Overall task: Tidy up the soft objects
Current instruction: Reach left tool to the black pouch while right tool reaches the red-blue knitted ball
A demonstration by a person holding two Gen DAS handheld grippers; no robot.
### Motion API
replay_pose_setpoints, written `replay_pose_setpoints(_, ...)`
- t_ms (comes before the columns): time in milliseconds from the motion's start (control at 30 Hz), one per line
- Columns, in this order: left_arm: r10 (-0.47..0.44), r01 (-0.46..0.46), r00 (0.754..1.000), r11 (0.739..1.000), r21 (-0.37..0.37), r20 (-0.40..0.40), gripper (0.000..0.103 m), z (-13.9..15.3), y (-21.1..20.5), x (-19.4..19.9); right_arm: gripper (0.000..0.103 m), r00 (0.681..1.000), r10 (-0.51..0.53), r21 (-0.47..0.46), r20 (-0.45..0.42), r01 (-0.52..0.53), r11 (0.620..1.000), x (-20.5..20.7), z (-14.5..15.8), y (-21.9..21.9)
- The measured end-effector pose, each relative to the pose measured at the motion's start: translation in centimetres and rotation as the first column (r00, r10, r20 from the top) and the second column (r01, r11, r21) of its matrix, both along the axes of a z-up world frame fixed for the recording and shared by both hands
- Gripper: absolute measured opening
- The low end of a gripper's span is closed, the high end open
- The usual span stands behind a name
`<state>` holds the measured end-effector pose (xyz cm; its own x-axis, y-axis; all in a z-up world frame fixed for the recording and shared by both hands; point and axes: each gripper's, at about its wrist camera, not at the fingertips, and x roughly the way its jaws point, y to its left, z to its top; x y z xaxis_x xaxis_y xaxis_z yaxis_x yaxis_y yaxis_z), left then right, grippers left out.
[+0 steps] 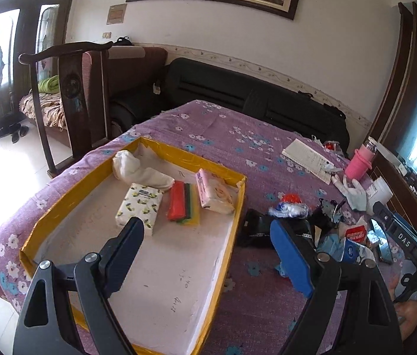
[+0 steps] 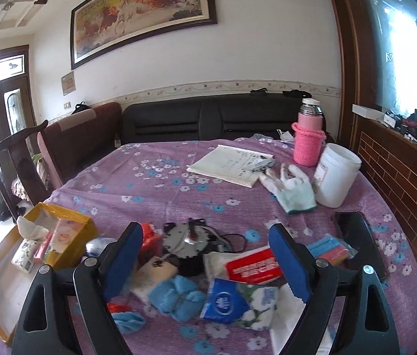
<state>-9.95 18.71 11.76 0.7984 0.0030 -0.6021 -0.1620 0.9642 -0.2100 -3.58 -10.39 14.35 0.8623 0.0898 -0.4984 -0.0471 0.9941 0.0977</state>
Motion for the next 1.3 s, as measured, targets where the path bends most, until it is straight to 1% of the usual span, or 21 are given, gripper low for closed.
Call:
replay_pose_setpoints(100,-0.037,0.037,0.999,0.999,0.001,-0.031,0.087,-0.4,-1.8,1.3,0.09,0.999,-0.042,0.035,-0.007,0.042,0.998,0.0,-0.1,-2.5)
replay_pose_setpoints(200,-0.077,0.078,0.995,0.997,0.016,-0.057,0.087,-1.0,-3.9,3.0,0.09,0.996,-0.093,0.135,0.004,0.092,0.987,-0.7,-0.2,-6.1)
replay_pose_setpoints(267,-0.104,0.107,0.991,0.994,0.035,-0.086,0.087,-1.8,-5.5,4.5,0.09,0.992,-0.129,0.168,-0.001,0.128,0.977,-0.9,-0.4,-8.1)
replay_pose_setpoints(400,-0.198,0.199,0.964,0.98,-0.013,-0.178,0.086,-4.1,-9.2,8.6,0.09,0.987,-0.158,0.206,-0.004,0.156,0.966,-1.0,-0.3,-9.9)
replay_pose_setpoints(467,-0.212,0.225,0.957,0.973,0.044,-0.2,0.086,-4.7,-11.2,10.5,0.09,0.988,-0.152,0.215,-0.006,0.15,0.965,-1.0,-0.3,-9.9)
replay_pose_setpoints(533,-0.202,0.223,0.961,0.97,0.098,-0.19,0.086,-4.8,-12.1,11.8,0.09,0.99,-0.143,0.207,-0.015,0.143,0.968,-0.8,-0.5,-9.6)
replay_pose_setpoints(633,-0.21,0.244,0.949,0.962,0.125,-0.235,0.086,-5.9,-12.9,14.3,0.09,0.992,-0.124,0.187,-0.033,0.128,0.974,-0.4,-0.9,-8.8)
replay_pose_setpoints(700,-0.246,0.288,0.924,0.952,0.108,-0.291,0.086,-7.5,-13.3,15.3,0.09,0.992,-0.118,0.173,-0.042,0.123,0.977,-0.3,-1.2,-8.4)
replay_pose_setpoints(733,-0.282,0.325,0.904,0.941,0.09,-0.321,0.083,-8.1,-13.8,15.4,0.09,0.992,-0.116,0.162,-0.048,0.122,0.979,-0.2,-1.4,-8.2)
replay_pose_setpoints(767,-0.323,0.364,0.889,0.928,0.073,-0.326,0.064,-8.2,-14.1,14.9,0.09,0.992,-0.116,0.158,-0.052,0.122,0.98,-0.1,-1.5,-8.0)
replay_pose_setpoints(800,-0.385,0.417,0.863,0.908,0.031,-0.328,0.06,-7.9,-14.4,14.1,0.09,0.992,-0.114,0.154,-0.056,0.121,0.981,0.0,-1.7,-7.9)
replay_pose_setpoints(833,-0.45,0.47,0.828,0.882,-0.024,-0.335,0.056,-7.7,-14.6,13.3,0.09,0.992,-0.115,0.15,-0.059,0.123,0.981,0.0,-1.8,-7.9)
replay_pose_setpoints(867,-0.53,0.529,0.78,0.842,-0.102,-0.333,0.051,-7.2,-14.9,12.2,0.09,0.991,-0.115,0.147,-0.064,0.124,0.981,0.1,-2.0,-7.8)
replay_pose_setpoints(900,-0.57,0.559,0.754,0.818,-0.137,-0.327,0.05,-6.8,-15.0,11.4,0.09,0.991,-0.115,0.145,-0.07,0.124,0.982,0.2,-2.1,-7.8)
replay_pose_setpoints(933,-0.591,0.58,0.743,0.803,-0.138,-0.315,0.05,-6.1,-15.0,10.4,0.09,0.991,-0.114,0.144,-0.077,0.124,0.982,0.3,-2.3,-7.7)
replay_pose_setpoints(1000,-0.581,0.584,0.765,0.808,-0.082,-0.277,0.052,-4.6,-14.3,8.5,0.09,0.99,-0.108,0.15,-0.088,0.12,0.981,0.4,-2.5,-7.7)
replay_pose_setpoints(1067,-0.54,0.545,0.803,0.837,-0.055,-0.253,0.069,-3.8,-13.0,7.7,0.09,0.99,-0.104,0.147,-0.091,0.117,0.982,0.4,-2.6,-7.5)
replay_pose_setpoints(1100,-0.518,0.523,0.82,0.851,-0.047,-0.245,0.07,-3.8,-12.4,7.5,0.09,0.991,-0.1,0.143,-0.093,0.113,0.983,0.5,-2.6,-7.4)
replay_pose_setpoints(1133,-0.505,0.51,0.827,0.859,-0.048,-0.247,0.07,-3.9,-12.0,7.3,0.09,0.991,-0.093,0.139,-0.095,0.106,0.985,0.5,-2.7,-7.2)
replay_pose_setpoints(1233,-0.495,0.495,0.823,0.865,-0.076,-0.276,0.07,-5.1,-11.2,6.8,0.09,0.992,-0.076,0.123,-0.1,0.088,0.988,0.6,-2.9,-6.6)
replay_pose_setpoints(1300,-0.489,0.497,0.82,0.866,-0.055,-0.298,0.07,-6.0,-10.8,5.6,0.09,0.992,-0.068,0.114,-0.108,0.08,0.99,0.7,-3.1,-6.3)
